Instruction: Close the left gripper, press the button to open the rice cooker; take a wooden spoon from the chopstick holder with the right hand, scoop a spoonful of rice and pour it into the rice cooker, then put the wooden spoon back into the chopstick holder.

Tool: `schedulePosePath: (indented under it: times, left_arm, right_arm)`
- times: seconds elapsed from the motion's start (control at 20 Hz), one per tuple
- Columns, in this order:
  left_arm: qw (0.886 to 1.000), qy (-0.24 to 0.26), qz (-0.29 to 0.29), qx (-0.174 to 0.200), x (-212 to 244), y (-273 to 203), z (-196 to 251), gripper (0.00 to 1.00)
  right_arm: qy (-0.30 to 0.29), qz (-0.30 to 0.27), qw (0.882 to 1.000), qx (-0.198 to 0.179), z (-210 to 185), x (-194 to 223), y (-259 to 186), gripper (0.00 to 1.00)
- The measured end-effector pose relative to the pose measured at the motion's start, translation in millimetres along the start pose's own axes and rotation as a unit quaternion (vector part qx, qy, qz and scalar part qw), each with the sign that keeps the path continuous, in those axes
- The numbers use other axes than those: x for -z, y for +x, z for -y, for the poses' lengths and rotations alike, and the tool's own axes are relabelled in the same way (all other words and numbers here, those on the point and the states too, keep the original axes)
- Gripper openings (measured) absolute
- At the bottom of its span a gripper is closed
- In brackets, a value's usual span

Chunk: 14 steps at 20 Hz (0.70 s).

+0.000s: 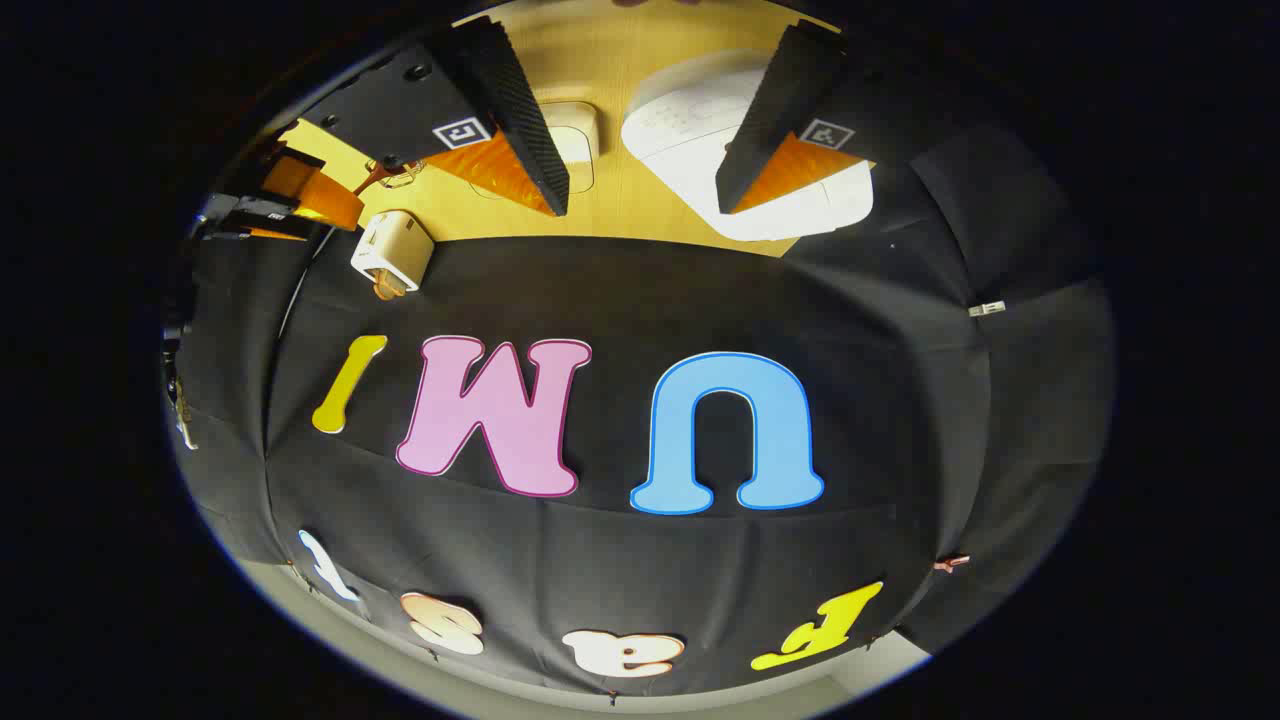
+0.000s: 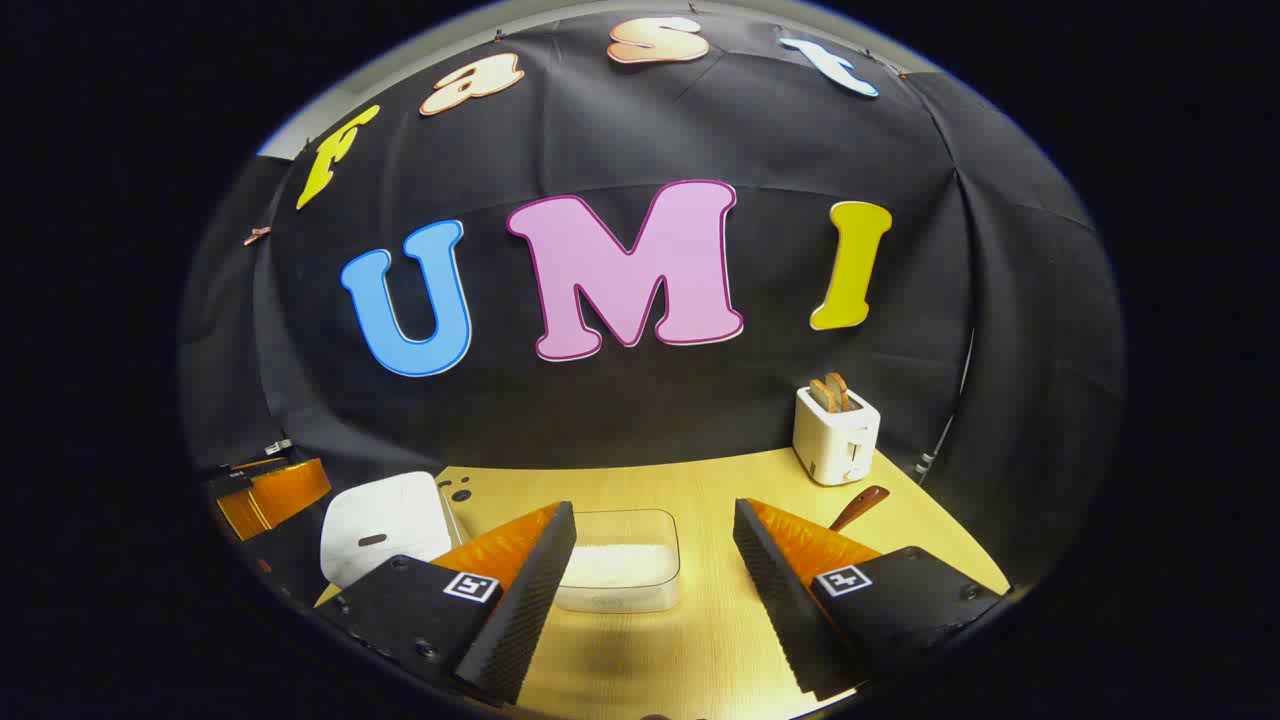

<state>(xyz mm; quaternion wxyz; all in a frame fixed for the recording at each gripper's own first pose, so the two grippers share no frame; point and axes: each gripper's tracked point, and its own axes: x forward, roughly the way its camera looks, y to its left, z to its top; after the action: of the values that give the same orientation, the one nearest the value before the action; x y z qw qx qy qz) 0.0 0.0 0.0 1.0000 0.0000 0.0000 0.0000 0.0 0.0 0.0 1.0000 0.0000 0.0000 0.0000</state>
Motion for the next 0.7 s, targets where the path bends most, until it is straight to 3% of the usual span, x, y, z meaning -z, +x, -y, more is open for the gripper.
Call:
schedulePosePath:
  times: [0.7]
  left_arm:
    - [1.000, 0.017, 0.000, 0.011, 1.2, 9.1, 5.3, 0.96]
  right_arm:
    - [0.005, 0.001, 1.000, 0.012, 10.1, 1.3, 0.4, 0.98]
